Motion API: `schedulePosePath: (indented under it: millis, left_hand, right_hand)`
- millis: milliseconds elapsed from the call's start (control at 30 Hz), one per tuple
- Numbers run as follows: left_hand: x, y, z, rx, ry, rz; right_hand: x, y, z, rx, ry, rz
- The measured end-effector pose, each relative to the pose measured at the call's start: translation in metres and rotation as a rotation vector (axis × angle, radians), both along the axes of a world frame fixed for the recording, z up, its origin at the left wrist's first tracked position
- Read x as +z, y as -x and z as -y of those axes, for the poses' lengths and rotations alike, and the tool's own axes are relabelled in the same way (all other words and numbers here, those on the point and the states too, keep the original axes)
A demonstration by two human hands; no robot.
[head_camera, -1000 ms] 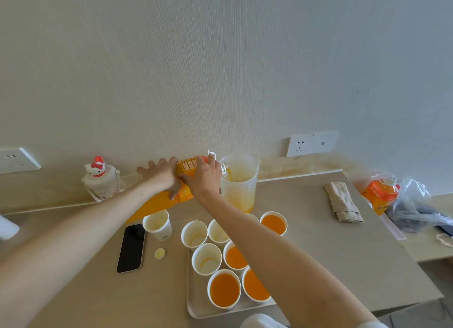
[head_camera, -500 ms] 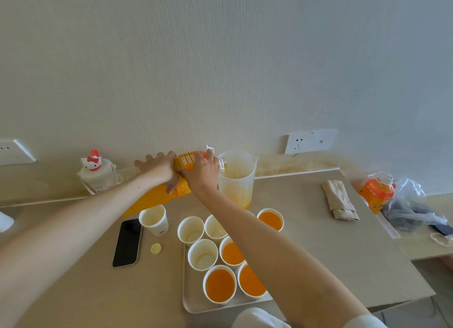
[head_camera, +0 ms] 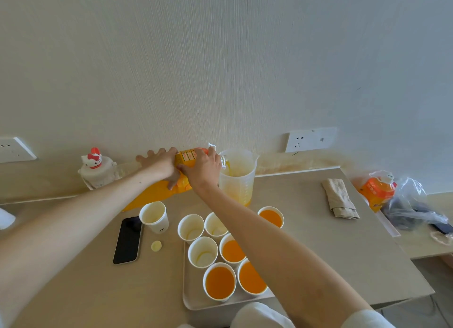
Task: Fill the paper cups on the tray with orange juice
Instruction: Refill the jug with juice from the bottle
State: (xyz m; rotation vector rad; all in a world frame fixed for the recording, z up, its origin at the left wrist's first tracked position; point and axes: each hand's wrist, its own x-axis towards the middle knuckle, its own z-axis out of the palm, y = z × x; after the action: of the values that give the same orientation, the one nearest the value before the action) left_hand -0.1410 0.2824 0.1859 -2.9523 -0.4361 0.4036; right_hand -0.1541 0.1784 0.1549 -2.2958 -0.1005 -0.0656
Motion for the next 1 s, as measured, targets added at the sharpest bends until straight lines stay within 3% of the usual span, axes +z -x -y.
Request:
schedulePosePath:
  millis: [1000]
  left_hand:
    - [-0.0013,-0.0028,-0.0003,0.012,0.030,0.000]
  right_hand:
    - [0.0048,-0.0027,0.0037,0.018,0.032,-0.016]
